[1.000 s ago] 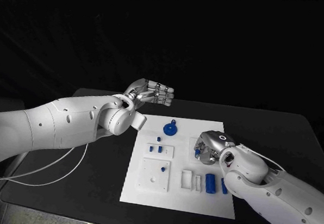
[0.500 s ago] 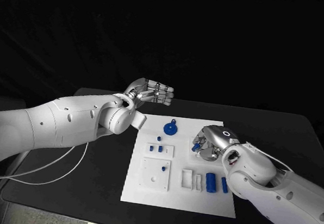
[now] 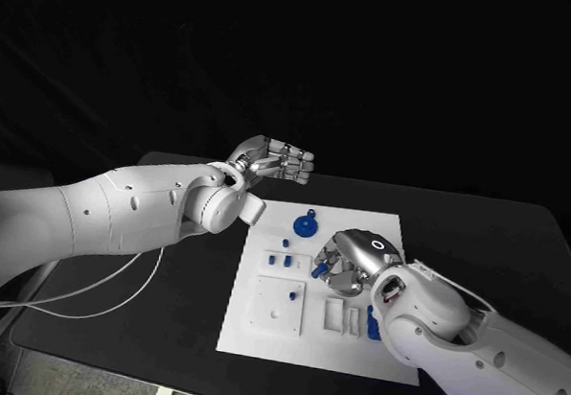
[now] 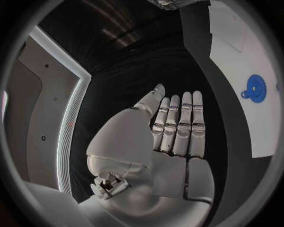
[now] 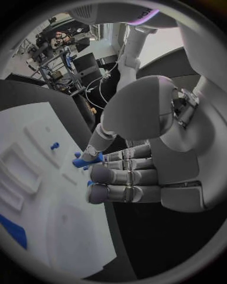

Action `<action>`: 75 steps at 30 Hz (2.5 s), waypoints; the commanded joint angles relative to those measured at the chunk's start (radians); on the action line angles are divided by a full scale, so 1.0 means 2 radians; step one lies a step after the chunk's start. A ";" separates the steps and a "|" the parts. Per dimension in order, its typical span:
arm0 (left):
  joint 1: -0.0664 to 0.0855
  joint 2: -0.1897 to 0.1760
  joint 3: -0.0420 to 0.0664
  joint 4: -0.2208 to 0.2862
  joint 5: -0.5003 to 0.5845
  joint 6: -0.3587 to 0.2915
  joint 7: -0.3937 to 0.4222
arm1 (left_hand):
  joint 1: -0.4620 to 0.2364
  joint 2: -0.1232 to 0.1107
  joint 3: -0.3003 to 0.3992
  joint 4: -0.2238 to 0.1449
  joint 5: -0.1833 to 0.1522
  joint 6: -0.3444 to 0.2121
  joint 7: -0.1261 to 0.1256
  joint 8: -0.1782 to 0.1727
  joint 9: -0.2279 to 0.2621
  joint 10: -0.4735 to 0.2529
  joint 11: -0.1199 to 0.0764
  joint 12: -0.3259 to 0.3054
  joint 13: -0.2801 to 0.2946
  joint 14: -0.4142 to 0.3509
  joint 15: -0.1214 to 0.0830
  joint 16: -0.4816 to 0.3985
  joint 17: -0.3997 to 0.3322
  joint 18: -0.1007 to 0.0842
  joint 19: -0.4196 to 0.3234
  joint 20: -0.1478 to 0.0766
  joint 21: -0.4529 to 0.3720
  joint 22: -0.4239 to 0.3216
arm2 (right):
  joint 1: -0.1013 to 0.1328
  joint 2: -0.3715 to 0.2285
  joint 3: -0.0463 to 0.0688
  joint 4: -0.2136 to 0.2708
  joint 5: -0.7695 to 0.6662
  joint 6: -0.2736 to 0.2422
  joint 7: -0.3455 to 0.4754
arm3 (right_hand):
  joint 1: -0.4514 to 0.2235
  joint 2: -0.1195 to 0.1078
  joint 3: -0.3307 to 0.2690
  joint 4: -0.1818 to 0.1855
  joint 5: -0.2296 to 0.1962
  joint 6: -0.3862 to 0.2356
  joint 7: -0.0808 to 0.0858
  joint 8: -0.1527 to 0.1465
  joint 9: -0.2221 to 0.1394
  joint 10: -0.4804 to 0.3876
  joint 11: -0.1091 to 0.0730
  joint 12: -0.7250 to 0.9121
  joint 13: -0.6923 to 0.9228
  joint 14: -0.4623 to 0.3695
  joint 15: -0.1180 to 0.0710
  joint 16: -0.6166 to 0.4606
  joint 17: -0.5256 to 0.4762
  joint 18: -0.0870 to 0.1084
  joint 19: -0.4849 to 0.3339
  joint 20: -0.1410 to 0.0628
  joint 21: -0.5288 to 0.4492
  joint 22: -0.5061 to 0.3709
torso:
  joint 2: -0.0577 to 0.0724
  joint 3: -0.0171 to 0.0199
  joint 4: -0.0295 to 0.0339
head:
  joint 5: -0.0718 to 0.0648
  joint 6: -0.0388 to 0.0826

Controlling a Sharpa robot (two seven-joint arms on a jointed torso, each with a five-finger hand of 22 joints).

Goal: Assemble the parts on the task board

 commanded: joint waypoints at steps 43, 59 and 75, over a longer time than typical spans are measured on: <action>0.000 0.013 0.000 -0.007 0.002 0.009 0.001 | 0.000 0.003 -0.003 0.002 -0.002 -0.002 0.002 0.002 0.000 -0.003 -0.001 -0.002 -0.001 -0.004 0.000 -0.001 -0.001 0.004 0.004 0.000 0.001 -0.007 | -0.026 0.075 -0.048 -0.036 -0.050 0.024 0.005 | -0.002 0.007 -0.002 -0.011 0.003 0.009 -0.002 0.003 0.003 0.004 0.001 0.002 0.000 0.002 -0.004 -0.006 0.005 0.004 0.023 -0.003 0.005 0.003 | 0.000 0.0004 0.0011 | 0.011 -0.012; 0.000 0.014 0.000 -0.007 0.002 0.010 0.000 | 0.000 0.003 -0.004 0.003 -0.002 -0.002 0.002 0.002 0.000 -0.004 -0.001 -0.002 -0.001 -0.004 0.001 -0.001 -0.001 0.004 0.005 0.001 0.001 -0.010 | -0.029 0.081 -0.057 -0.047 -0.051 0.032 0.006 | -0.004 0.009 -0.002 -0.014 0.003 0.009 -0.002 0.003 0.003 0.003 0.001 0.002 0.000 0.003 -0.004 -0.008 0.006 0.004 0.023 -0.002 0.003 0.004 | 0.000 0.0004 0.0010 | 0.012 -0.014; 0.000 0.015 0.000 -0.007 0.002 0.010 0.000 | 0.000 0.003 -0.004 0.003 -0.002 -0.002 0.002 0.002 0.000 -0.004 -0.001 -0.002 -0.001 -0.004 0.001 -0.001 -0.001 0.004 0.005 0.001 0.001 -0.010 | -0.029 0.085 -0.059 -0.055 -0.055 0.046 -0.002 | -0.005 0.010 -0.002 -0.016 0.003 0.008 -0.002 0.003 0.003 0.003 0.001 0.002 0.000 0.002 -0.003 -0.008 0.006 0.004 0.022 -0.002 0.002 0.004 | 0.001 0.0000 0.0010 | 0.012 -0.014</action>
